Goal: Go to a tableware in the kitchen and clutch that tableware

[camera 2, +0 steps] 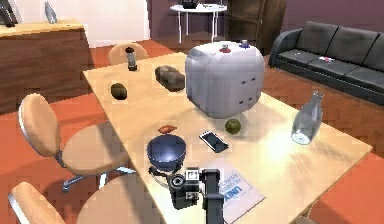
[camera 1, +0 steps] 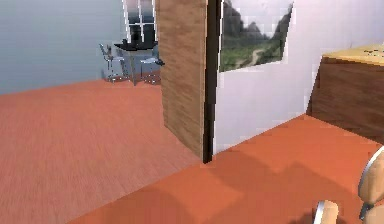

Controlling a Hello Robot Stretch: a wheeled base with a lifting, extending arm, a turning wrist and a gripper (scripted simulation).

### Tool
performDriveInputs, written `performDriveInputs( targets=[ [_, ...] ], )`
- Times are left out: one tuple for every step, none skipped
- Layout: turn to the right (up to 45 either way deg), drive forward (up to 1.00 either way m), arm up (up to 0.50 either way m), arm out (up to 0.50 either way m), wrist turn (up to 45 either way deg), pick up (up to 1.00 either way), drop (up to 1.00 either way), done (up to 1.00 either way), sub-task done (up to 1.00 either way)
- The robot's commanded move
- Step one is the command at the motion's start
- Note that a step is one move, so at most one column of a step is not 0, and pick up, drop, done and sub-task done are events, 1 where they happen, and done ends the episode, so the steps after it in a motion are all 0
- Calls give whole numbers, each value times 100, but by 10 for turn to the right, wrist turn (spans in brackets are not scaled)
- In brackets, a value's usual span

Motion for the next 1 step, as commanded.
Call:
performDriveInputs(
  targets=[
    [0, 0, 0, 0, 0, 100, 0, 0, 0]
  ],
)
